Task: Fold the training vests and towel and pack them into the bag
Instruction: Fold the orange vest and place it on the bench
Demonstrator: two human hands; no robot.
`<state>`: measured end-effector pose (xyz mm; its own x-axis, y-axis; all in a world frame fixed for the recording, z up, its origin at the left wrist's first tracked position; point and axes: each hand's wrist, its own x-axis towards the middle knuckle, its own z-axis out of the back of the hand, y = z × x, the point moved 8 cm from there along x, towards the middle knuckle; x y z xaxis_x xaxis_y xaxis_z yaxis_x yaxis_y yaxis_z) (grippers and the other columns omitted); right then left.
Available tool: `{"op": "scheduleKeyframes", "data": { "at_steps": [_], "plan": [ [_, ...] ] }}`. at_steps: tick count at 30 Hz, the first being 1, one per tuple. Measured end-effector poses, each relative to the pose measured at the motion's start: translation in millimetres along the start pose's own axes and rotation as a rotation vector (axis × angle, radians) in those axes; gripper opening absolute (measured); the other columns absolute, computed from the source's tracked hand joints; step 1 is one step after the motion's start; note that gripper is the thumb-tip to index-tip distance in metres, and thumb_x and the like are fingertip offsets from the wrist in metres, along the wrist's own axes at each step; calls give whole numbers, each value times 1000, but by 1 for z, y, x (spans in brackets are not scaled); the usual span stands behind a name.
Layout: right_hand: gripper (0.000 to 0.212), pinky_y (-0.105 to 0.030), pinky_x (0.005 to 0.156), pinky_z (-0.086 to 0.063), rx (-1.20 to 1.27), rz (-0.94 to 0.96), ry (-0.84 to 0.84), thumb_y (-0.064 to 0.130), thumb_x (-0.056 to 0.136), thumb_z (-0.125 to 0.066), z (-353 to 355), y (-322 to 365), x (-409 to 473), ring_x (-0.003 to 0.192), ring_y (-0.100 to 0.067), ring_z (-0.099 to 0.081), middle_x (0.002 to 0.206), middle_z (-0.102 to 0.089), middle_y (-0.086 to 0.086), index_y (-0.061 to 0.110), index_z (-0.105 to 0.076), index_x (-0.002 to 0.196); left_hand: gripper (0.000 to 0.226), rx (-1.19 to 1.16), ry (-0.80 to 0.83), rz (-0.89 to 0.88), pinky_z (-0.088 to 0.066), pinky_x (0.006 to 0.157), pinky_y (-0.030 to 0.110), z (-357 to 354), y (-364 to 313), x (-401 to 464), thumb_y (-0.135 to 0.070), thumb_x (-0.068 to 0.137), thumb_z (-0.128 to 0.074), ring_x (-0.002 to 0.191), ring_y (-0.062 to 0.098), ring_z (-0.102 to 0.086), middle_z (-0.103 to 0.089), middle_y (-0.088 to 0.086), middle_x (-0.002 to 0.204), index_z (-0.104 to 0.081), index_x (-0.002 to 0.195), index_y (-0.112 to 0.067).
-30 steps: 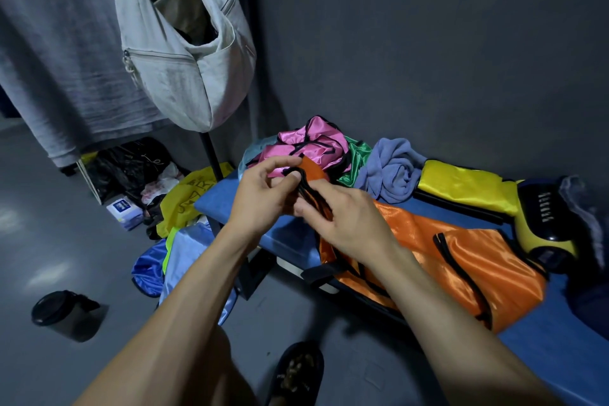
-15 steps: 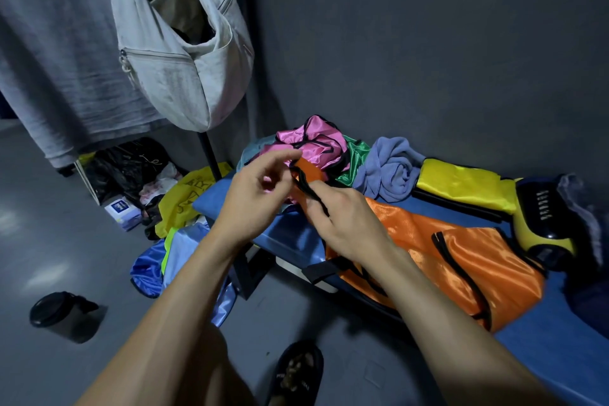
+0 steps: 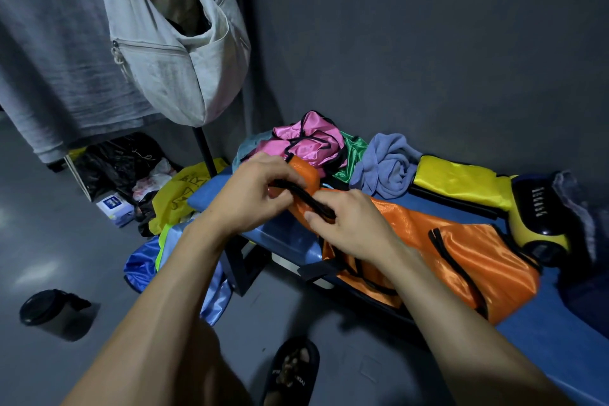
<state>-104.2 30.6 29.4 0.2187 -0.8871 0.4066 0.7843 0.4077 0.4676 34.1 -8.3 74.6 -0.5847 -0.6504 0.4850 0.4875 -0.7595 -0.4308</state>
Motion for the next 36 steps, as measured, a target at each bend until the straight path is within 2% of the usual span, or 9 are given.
{"op": "scheduleKeyframes", "data": {
  "at_steps": [4,8,13,18,20,23,28,32,36],
  "plan": [
    [28,-42,58,-45,-60,20,38,37,95,-57,-3,-5,-8,59,-17,-49,58,-50,2,21,-53,73,26,157,29,-16,-48,82,42,4,3,-3,-19,75,-69,90,13,-45,-62,-18,92,-79,93,-34],
    [25,-40,58,-43,-122,37,48,39,100,-50,-5,-2,-12,63,-21,-53,63,-55,2,26,-50,78,28,263,72,40,-52,70,40,7,6,-5,-18,77,-81,83,16,-55,-59,-12,87,-77,93,-40],
    [21,-38,58,-35,-161,38,41,34,101,-52,-9,7,-14,68,-26,-55,68,-58,1,24,-57,83,21,134,107,274,-58,62,35,-1,15,-22,-14,89,-64,59,6,-66,-70,-12,69,-69,94,-34],
    [38,-36,74,-49,-14,-15,78,55,103,-40,2,7,-16,87,-13,-65,89,-70,9,28,-67,102,17,-1,-5,353,-58,69,38,-1,9,-18,-28,86,-50,64,5,-68,-71,-8,68,-65,79,-24],
    [41,-35,81,-50,64,-126,-18,46,105,-37,34,-22,-19,93,-12,-67,95,-74,7,24,-70,111,29,-35,-84,365,-56,66,38,-3,5,-11,-38,88,-49,60,10,-67,-68,-4,61,-62,70,-20],
    [36,-41,86,-52,-105,-290,-134,25,96,-41,89,-90,-34,104,-28,-69,107,-76,-2,18,-71,114,39,62,-176,317,-43,60,33,-9,-8,1,-45,91,-65,61,12,-60,-61,-5,57,-56,64,-19],
    [43,-41,97,-52,-370,-522,232,-4,86,-49,89,-176,-77,119,-28,-62,122,-72,-3,17,-72,116,25,116,-181,289,-51,61,34,-19,-18,16,-22,80,-73,61,12,-59,-60,-9,59,-55,63,-21],
    [45,-39,103,-49,-337,-506,396,0,87,-50,76,-190,-82,120,-20,-60,125,-67,2,23,-71,119,23,79,-188,257,-53,63,34,-21,-24,19,-16,77,-72,63,6,-61,-62,-11,64,-54,67,-25],
    [35,-37,108,-40,-396,-501,560,11,99,-54,66,-195,-85,125,-22,-47,125,-57,0,24,-62,131,19,45,-217,278,-44,59,18,-18,-24,18,-12,77,-69,65,1,-61,-61,-15,65,-57,73,-25]
  ]
}}
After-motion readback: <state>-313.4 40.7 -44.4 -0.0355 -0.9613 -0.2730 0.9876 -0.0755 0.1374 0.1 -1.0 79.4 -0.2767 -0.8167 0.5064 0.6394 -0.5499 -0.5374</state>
